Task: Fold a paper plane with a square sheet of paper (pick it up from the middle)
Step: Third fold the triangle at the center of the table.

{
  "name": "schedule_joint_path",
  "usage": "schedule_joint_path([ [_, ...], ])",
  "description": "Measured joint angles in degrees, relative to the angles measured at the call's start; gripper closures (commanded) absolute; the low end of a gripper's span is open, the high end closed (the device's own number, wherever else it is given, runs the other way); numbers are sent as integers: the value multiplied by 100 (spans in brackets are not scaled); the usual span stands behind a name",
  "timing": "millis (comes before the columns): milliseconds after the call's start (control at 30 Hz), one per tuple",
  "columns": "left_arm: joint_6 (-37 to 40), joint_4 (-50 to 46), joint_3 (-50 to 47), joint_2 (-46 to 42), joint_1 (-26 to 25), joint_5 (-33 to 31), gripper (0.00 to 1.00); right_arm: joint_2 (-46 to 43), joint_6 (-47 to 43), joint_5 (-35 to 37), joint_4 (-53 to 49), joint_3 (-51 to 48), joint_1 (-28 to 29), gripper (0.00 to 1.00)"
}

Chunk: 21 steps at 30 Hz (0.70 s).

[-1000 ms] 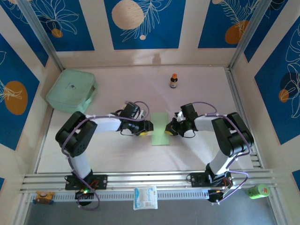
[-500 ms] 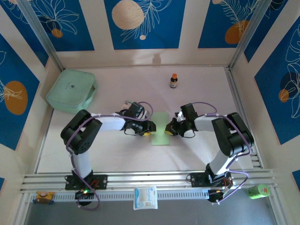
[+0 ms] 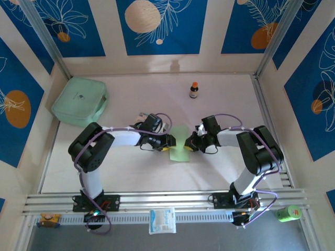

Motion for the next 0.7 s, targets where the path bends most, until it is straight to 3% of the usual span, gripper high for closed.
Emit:
schedule_joint_path([
  [133, -2, 28, -24, -7, 0, -28, 68, -24, 0, 2, 2, -20, 0, 92],
  [333, -61, 9, -59, -26, 0, -114, 91, -101, 0, -24, 138, -133, 4, 89],
  [433, -96, -9, -138, -131, 0, -267, 100, -232, 37, -96, 116, -192, 26, 82],
  [567, -116, -7, -310, -400, 0, -369, 100, -841, -50, -17, -28, -188, 140, 69],
  [700, -245, 55, -442, -605, 0, -369, 100, -1606, -275, 374, -223, -166, 356, 62],
])
